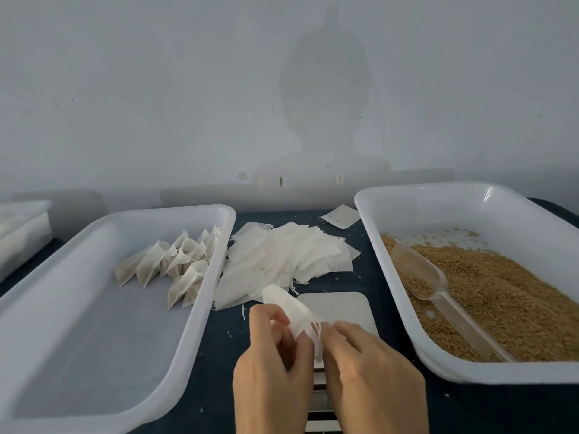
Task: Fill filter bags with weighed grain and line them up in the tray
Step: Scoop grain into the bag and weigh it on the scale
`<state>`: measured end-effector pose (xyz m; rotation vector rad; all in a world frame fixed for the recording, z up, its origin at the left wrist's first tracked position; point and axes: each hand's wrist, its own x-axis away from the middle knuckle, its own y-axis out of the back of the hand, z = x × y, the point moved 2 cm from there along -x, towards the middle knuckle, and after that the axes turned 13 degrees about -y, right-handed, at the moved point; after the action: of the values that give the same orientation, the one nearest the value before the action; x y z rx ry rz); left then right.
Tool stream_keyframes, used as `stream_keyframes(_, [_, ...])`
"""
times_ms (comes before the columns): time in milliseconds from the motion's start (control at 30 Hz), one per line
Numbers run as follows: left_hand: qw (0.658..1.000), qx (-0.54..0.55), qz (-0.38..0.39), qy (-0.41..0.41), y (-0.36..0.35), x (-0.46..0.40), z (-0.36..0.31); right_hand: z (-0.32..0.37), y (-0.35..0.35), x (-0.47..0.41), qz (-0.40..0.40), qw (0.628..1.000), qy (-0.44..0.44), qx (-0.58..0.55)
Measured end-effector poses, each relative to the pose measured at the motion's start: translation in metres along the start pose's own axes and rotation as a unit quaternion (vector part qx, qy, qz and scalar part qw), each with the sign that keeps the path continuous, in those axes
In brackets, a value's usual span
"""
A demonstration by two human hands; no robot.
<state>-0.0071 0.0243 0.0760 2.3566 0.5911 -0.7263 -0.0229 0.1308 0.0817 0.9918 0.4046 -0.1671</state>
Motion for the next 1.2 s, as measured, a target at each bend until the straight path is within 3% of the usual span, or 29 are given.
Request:
stream_keyframes(267, [0.986,0.117,0.097,-0.074,0.002,-0.002,-0.010,-0.014,0.000,-0.008,0.105,0.978,-0.138,-0.118])
stream_keyframes(400, [0.956,0.022,0.217,-0.197,0.016,-0.021,-0.008,-0.020,0.008,-0.021,0.185,0.954,-0.137,-0.191])
stream_keyframes(467, [0.930,-0.043,0.299,-0.210,0.015,-0.030,-0.004,-0.021,0.012,-0.025,0.216,0.942,-0.126,-0.224])
stream_keyframes(533, [0.912,-0.116,0.329,-0.217,0.007,-0.036,-0.001,-0.023,0.015,-0.028,0.235,0.937,-0.124,-0.229])
stream_keyframes(633, [0.899,-0.168,0.334,-0.226,-0.007,-0.038,-0.004,-0.023,0.018,-0.030,0.244,0.939,-0.134,-0.203])
stream_keyframes(800, [0.921,-0.076,0.313,-0.220,-0.021,-0.033,-0.010,-0.026,0.023,-0.032,0.223,0.962,-0.114,-0.105])
stream_keyframes(933, [0.952,-0.012,0.256,-0.169,-0.022,-0.034,-0.006,-0.037,0.053,-0.044,0.373,0.909,-0.030,-0.185])
stream_keyframes(1000, [0.965,0.027,0.235,-0.115,-0.018,-0.037,0.001,-0.061,0.076,-0.064,0.330,0.915,-0.069,-0.222])
stream_keyframes(1033, [0.969,0.048,0.223,-0.097,-0.015,-0.038,0.003,-0.082,0.084,-0.077,0.271,0.935,-0.110,-0.201])
stream_keyframes(1067, [0.972,0.063,0.209,-0.085,-0.013,-0.039,0.005,-0.104,0.088,-0.092,0.220,0.958,-0.139,-0.123])
stream_keyframes(1100, [0.975,0.075,0.193,-0.074,-0.012,-0.040,0.006,-0.123,0.088,-0.105,0.217,0.962,-0.164,0.007])
stream_keyframes(1167, [0.978,0.096,0.174,-0.059,-0.013,-0.041,0.007,-0.155,0.073,-0.118,0.318,0.903,-0.201,0.206])
stream_keyframes(1200, [0.978,0.104,0.173,-0.054,-0.014,-0.042,0.007,-0.165,0.060,-0.118,0.367,0.871,-0.208,0.250])
